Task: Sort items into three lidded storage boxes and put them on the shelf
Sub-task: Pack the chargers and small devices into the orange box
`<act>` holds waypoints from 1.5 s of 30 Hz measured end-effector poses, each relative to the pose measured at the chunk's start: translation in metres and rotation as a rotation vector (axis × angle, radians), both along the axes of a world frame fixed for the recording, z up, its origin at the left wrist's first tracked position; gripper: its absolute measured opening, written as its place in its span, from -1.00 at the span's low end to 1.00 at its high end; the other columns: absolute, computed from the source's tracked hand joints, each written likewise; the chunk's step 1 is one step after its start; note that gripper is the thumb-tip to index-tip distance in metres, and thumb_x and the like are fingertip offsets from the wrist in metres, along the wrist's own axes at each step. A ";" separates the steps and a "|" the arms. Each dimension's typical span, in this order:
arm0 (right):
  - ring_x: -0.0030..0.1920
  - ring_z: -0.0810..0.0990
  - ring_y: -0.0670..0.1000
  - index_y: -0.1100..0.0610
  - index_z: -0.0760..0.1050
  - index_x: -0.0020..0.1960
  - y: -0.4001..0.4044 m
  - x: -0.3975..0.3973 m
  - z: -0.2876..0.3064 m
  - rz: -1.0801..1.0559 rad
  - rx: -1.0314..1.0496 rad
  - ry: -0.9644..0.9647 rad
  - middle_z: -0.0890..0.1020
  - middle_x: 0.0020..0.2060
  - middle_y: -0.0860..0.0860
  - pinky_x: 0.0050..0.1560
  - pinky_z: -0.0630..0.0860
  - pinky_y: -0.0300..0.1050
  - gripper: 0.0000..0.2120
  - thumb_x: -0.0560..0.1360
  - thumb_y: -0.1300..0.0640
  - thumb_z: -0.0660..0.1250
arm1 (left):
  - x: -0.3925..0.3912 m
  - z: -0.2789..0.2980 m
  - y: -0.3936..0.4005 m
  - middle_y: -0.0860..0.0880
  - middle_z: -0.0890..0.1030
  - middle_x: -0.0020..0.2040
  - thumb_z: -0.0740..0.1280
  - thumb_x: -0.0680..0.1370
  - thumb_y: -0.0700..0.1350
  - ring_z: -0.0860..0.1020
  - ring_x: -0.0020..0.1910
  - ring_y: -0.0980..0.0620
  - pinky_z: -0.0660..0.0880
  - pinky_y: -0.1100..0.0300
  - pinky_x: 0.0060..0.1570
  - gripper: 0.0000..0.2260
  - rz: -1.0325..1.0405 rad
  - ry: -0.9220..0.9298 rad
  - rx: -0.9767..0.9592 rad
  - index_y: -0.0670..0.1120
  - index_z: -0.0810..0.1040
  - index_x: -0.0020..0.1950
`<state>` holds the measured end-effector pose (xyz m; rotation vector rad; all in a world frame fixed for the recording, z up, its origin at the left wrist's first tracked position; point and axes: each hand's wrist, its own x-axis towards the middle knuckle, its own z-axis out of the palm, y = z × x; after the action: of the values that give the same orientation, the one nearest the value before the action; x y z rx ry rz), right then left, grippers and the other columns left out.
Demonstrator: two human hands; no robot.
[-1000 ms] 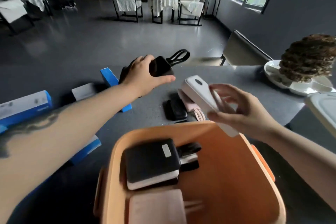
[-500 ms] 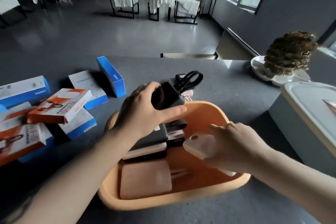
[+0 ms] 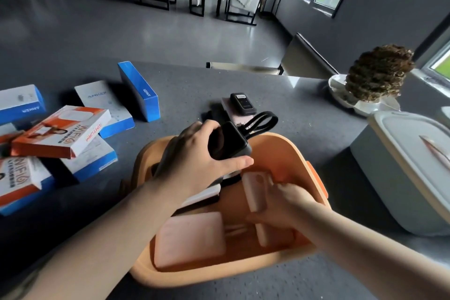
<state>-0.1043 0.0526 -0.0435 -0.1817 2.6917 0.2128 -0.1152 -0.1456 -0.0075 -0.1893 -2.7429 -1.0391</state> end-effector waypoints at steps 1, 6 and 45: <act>0.24 0.51 0.15 0.22 -0.11 0.52 -0.001 0.000 0.000 0.012 0.016 -0.012 0.54 0.24 0.14 0.11 0.42 -0.06 0.06 0.36 -0.43 0.24 | 0.000 0.000 0.000 0.17 0.51 -0.03 0.27 0.15 0.54 0.48 -0.02 0.11 0.41 0.15 -0.10 -0.35 -0.004 -0.003 -0.008 0.16 0.41 0.07; 0.12 0.57 0.16 0.02 0.24 0.39 0.001 0.002 0.007 -0.009 -0.106 0.111 0.61 0.11 0.08 -0.08 0.42 -0.06 -0.40 0.49 -0.30 0.20 | 0.015 0.003 0.005 0.14 0.51 0.06 0.24 0.14 0.54 0.50 0.07 0.07 0.46 0.12 0.03 -0.28 -0.088 0.033 -0.144 0.15 0.40 0.16; -0.21 0.53 -0.20 -0.09 0.39 0.00 0.010 0.022 0.034 -0.035 -0.707 0.500 0.60 -0.23 -0.24 -0.21 0.46 -0.21 -0.81 0.46 -0.15 0.16 | 0.049 -0.002 -0.001 0.23 0.54 -0.07 0.23 0.47 0.27 0.50 -0.07 0.29 0.45 0.32 -0.08 -0.70 -0.153 -0.099 -0.285 0.20 0.52 0.12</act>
<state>-0.0826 0.0629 -0.0091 -0.3221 3.1417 -0.8203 -0.0667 -0.1462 -0.0098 -0.4066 -2.9980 -0.7015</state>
